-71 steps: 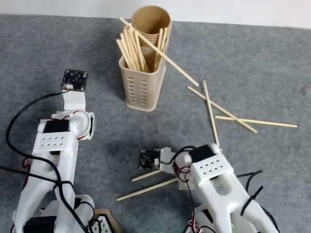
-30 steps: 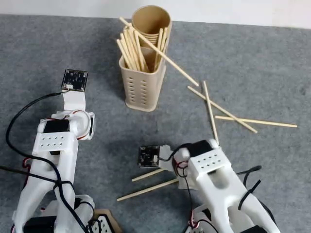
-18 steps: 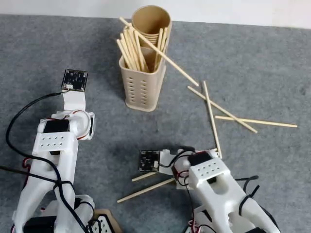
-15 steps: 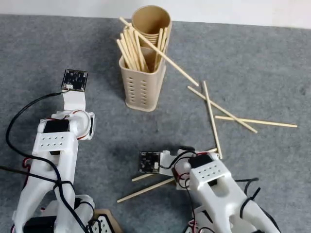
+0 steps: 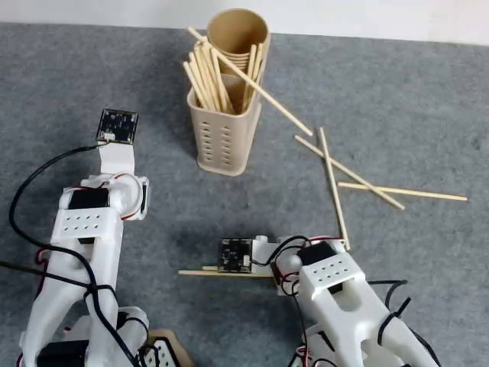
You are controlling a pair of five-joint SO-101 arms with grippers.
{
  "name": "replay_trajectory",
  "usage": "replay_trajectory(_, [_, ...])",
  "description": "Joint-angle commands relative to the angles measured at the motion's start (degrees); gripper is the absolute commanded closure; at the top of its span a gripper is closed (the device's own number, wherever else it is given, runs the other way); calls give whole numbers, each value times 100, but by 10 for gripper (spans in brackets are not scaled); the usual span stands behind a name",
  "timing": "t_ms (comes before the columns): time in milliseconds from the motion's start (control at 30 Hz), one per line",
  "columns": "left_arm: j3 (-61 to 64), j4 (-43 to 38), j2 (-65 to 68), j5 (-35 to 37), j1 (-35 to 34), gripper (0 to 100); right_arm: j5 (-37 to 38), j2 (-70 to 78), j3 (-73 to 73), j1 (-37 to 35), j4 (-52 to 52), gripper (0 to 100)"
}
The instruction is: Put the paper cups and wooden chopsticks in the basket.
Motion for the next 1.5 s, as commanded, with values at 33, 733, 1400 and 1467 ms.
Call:
replay_trajectory(33, [-22, -88, -171, -44, -66, 835, -914, -110, -541, -22, 426, 995])
replay_trajectory(733, [-22, -88, -171, -44, -57, 835, -5415, -875, -4409, 286, -3943, 994])
replay_trajectory(1400, [145, -422, -163, -44, -57, 835, -6505, 2589, -5754, -13, -5130, 836])
replay_trajectory(1467, [145, -413, -163, -44, -57, 835, -6505, 2580, -5780, -13, -4690, 835])
